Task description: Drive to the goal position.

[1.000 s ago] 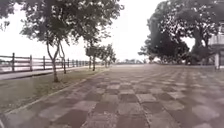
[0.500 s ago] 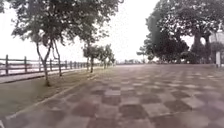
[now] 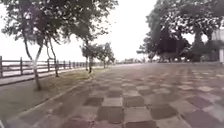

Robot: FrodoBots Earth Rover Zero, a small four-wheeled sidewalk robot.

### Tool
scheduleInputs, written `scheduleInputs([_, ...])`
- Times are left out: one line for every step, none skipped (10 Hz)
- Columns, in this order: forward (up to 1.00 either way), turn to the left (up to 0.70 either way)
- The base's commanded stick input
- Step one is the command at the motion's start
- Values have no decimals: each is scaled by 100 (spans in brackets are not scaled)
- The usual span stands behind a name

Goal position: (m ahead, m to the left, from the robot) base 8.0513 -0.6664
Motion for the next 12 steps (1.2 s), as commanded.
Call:
scheduleInputs([100,0])
scheduleInputs([100,0])
scheduleInputs([100,0])
scheduleInputs([100,0])
scheduleInputs([100,0])
scheduleInputs([100,0])
scheduleInputs([100,0])
scheduleInputs([100,0])
scheduleInputs([100,0])
scheduleInputs([100,0])
scheduleInputs([100,0])
scheduleInputs([100,0])
